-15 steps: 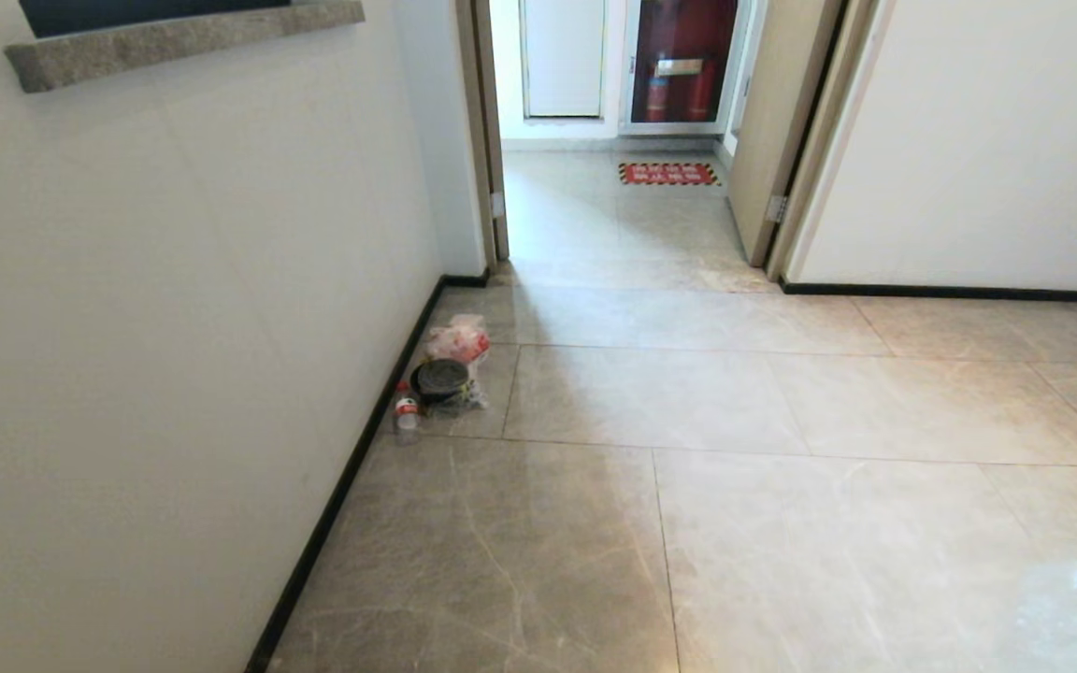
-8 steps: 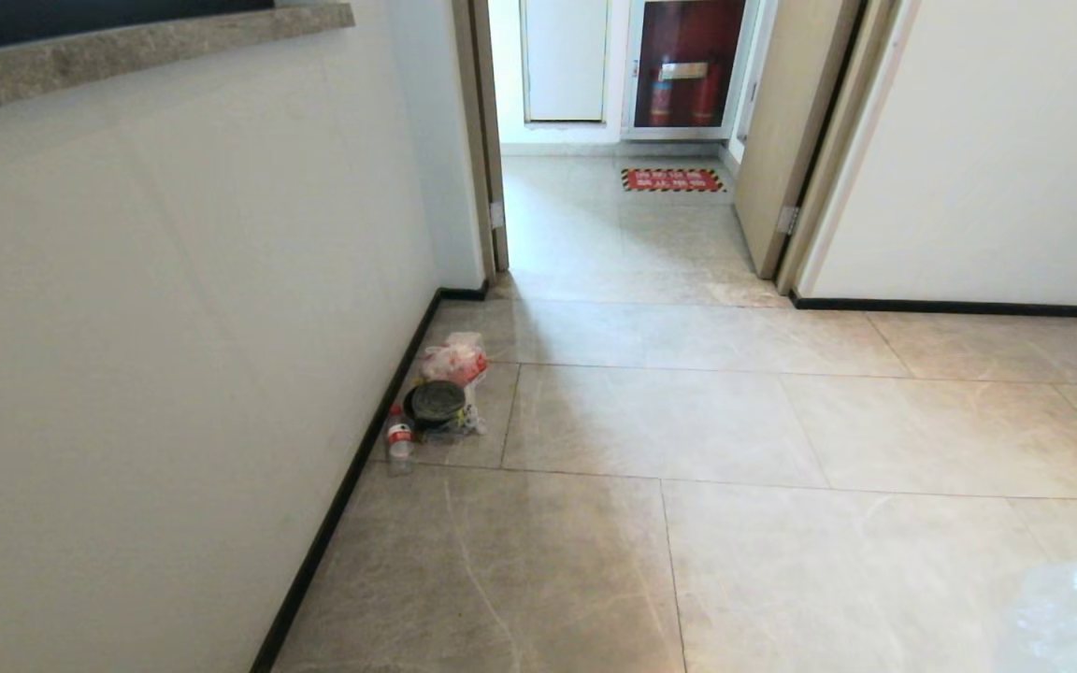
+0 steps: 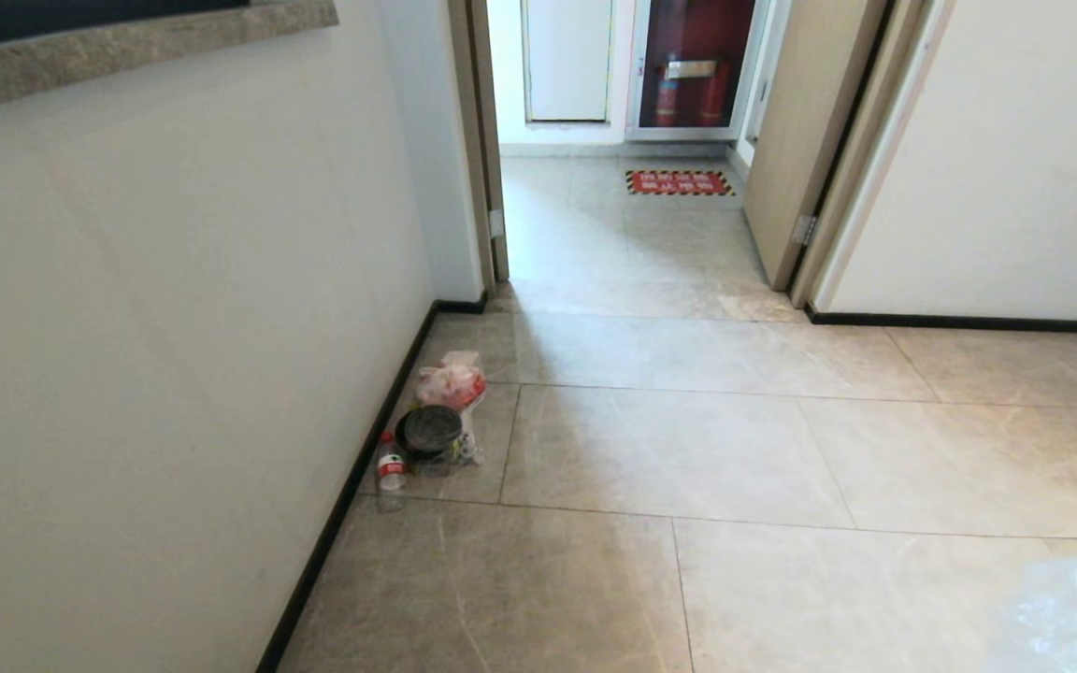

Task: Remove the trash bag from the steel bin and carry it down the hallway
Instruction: Put the trash bag at the door

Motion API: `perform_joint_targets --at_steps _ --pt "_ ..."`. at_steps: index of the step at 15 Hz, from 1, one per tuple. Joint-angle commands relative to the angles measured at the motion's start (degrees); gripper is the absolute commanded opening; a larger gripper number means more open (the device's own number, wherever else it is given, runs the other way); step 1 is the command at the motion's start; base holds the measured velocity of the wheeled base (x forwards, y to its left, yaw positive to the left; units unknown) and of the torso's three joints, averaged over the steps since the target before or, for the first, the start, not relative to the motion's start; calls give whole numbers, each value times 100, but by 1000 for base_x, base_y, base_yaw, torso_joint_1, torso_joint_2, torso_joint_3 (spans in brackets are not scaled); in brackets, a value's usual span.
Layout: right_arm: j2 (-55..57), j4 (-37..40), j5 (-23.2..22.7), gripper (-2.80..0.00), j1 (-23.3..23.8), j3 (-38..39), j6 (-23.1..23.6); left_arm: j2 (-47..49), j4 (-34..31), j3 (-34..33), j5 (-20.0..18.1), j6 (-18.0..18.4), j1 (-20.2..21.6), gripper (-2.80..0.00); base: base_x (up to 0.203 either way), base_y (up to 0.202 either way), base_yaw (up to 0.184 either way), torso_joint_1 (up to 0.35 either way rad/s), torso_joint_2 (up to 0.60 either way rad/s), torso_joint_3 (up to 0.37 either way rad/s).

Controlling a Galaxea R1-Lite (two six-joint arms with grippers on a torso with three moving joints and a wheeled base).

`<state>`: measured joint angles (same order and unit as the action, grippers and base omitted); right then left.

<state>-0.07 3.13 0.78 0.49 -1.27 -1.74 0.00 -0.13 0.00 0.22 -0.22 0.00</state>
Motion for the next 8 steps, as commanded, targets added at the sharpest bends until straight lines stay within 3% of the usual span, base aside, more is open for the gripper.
perform_joint_targets --at_steps 1,8 --pt "7 3 1 -280 -5 -5 -1 0 -4 0 4 -4 0 -280 194 0 -2 4 5 2" --pt "7 3 1 -280 -5 -5 -1 0 -4 0 4 -4 0 -280 193 0 1 3 5 3"
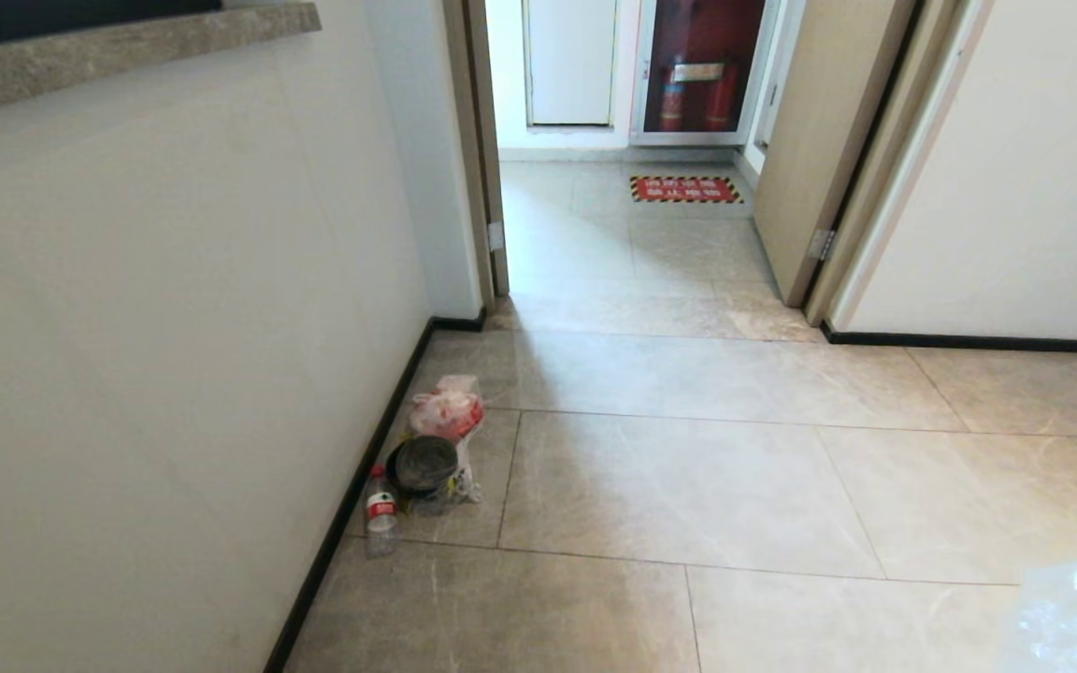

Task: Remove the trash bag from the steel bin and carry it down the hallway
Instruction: Put the trash bag at the door

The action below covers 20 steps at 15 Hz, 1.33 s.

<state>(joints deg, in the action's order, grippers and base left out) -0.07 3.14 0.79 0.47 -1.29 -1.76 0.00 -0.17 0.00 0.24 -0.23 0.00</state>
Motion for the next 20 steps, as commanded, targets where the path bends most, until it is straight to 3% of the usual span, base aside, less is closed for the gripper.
perform_joint_targets --at_steps 1,13,20 --pt "7 3 0 -280 -2 -2 0 0 -1 0 2 -3 0 -280 195 0 1 2 2 0" --pt "7 3 0 -280 6 -3 0 0 -1 0 2 15 0 -280 191 0 1 1 3 2" --pt "7 3 0 -280 -2 6 0 0 -1 0 -7 23 0 -280 10 0 -1 0 1 -1"
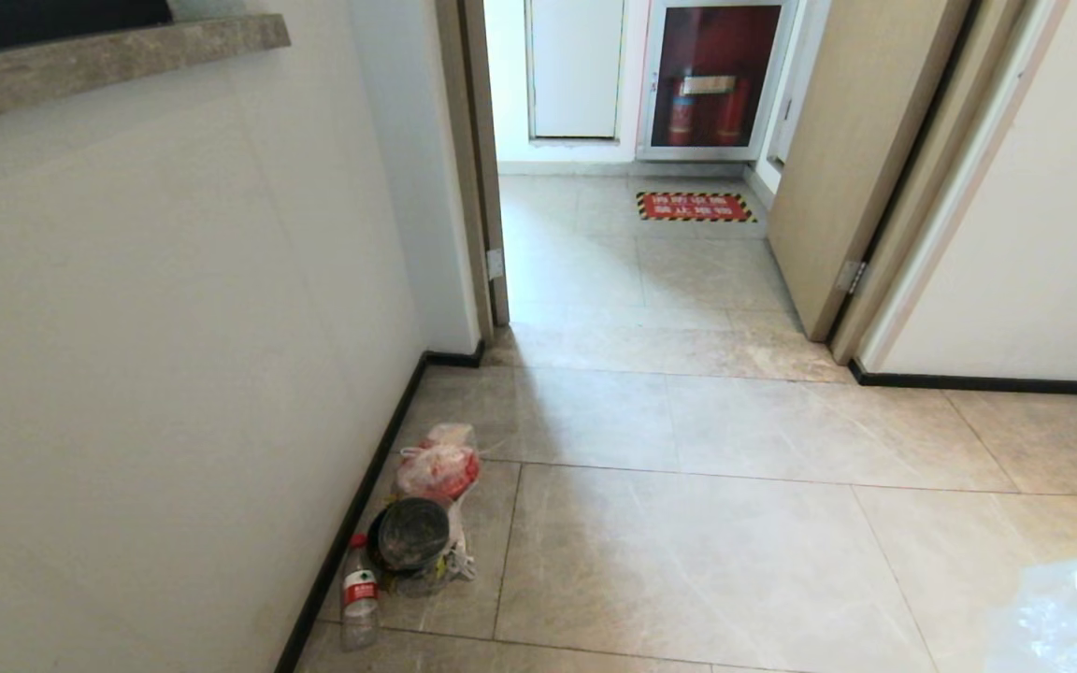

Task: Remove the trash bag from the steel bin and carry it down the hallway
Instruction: Put the trash bag at the door

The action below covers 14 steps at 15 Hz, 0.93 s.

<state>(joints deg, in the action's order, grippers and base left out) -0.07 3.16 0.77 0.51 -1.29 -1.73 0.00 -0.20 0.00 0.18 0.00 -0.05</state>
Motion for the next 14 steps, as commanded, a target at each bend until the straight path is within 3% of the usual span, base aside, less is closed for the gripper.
perform_joint_targets --at_steps 1,4,11,14 --pt "7 1 2 -280 -7 -2 -3 0 2 0 -1 -3 5 -280 0 0 0 0 0 0" --pt "6 1 2 -280 -7 -1 -2 0 2 0 8 9 5 -280 2 -27 2 2 -2 1" --pt "6 1 2 -280 -1 -3 -1 0 2 0 -1 0 5 -280 0 -176 0 2 3 3" --pt "7 1 2 -280 -7 -3 -3 -4 2 0 -1 0 5 -280 0 -40 0 2 1 1"
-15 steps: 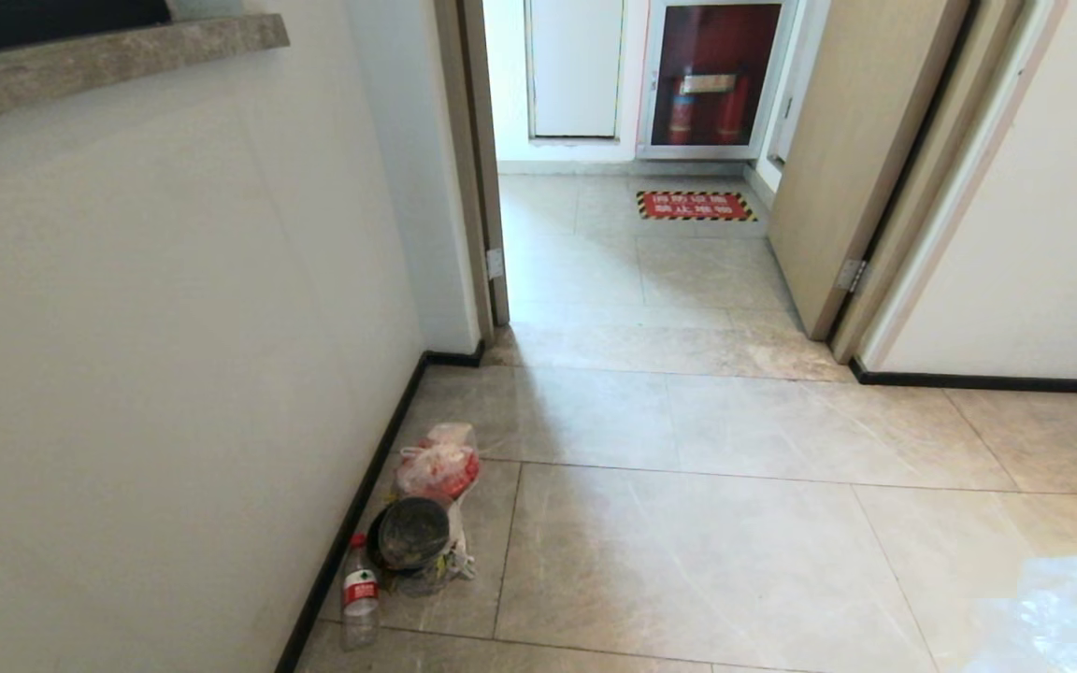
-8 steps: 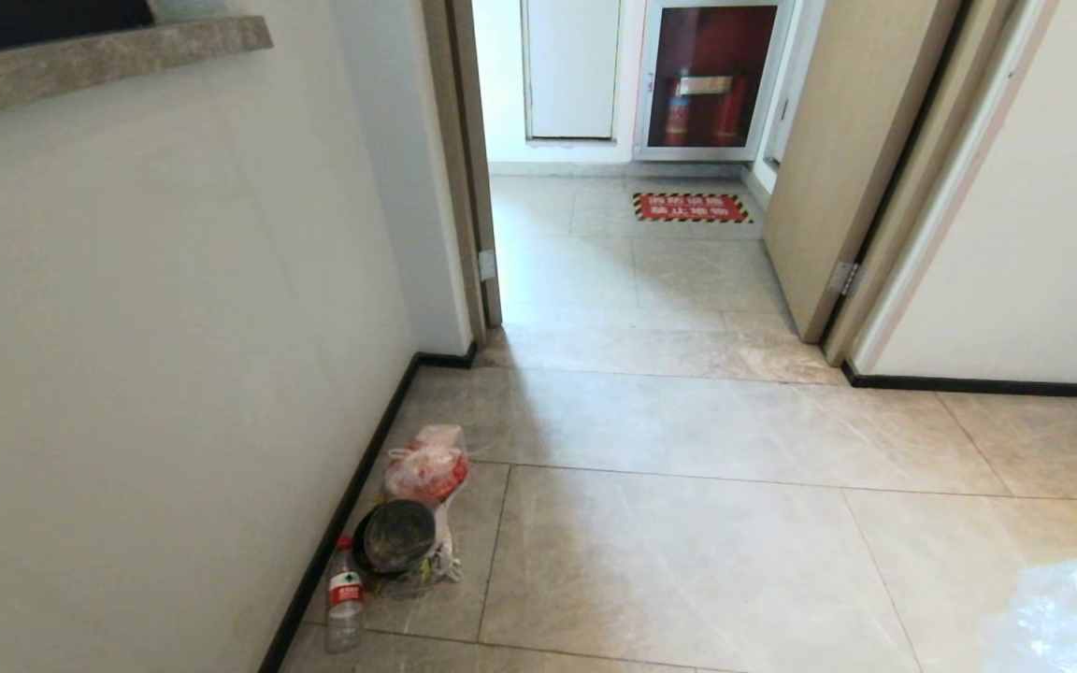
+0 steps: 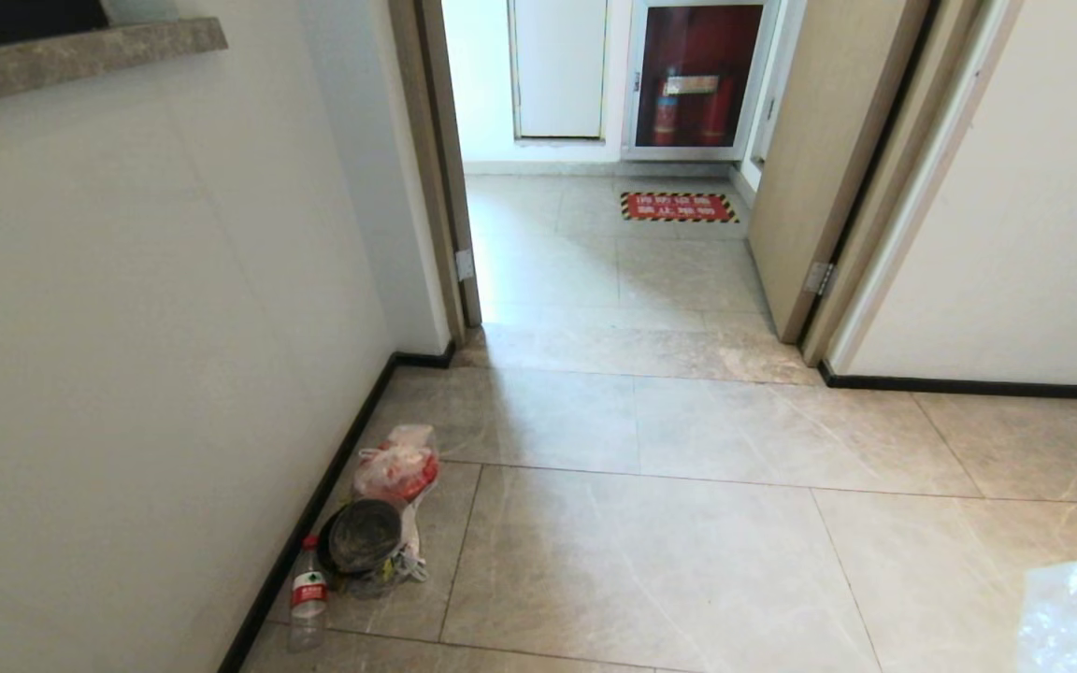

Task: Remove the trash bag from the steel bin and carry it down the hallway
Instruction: Put the trash bag at the door

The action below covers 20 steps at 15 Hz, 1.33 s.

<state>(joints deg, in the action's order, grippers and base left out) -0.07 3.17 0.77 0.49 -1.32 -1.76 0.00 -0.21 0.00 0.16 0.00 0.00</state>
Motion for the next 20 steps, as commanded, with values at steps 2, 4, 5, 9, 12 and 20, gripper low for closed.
perform_joint_targets --at_steps 2,4,5,9,12,20 --pt "5 5 -4 -280 -3 0 14 0 3 0 1 0 0 -280 0 0 0 0 0 0" --pt "7 -1 2 -280 -5 0 0 0 3 0 1 0 0 -280 0 0 0 0 0 0" --pt "0 9 2 -280 -5 9 19 0 3 0 1 0 0 -280 0 0 0 0 0 0" --pt "7 8 2 -280 -5 0 11 0 3 0 1 0 0 -280 0 0 0 0 0 0" --pt "7 8 -6 -280 -5 0 35 0 3 0 1 0 0 -280 0 0 0 0 0 0" --pt "7 8 2 -280 -5 0 35 -9 3 0 1 0 0 -280 0 -5 71 2 1 0"
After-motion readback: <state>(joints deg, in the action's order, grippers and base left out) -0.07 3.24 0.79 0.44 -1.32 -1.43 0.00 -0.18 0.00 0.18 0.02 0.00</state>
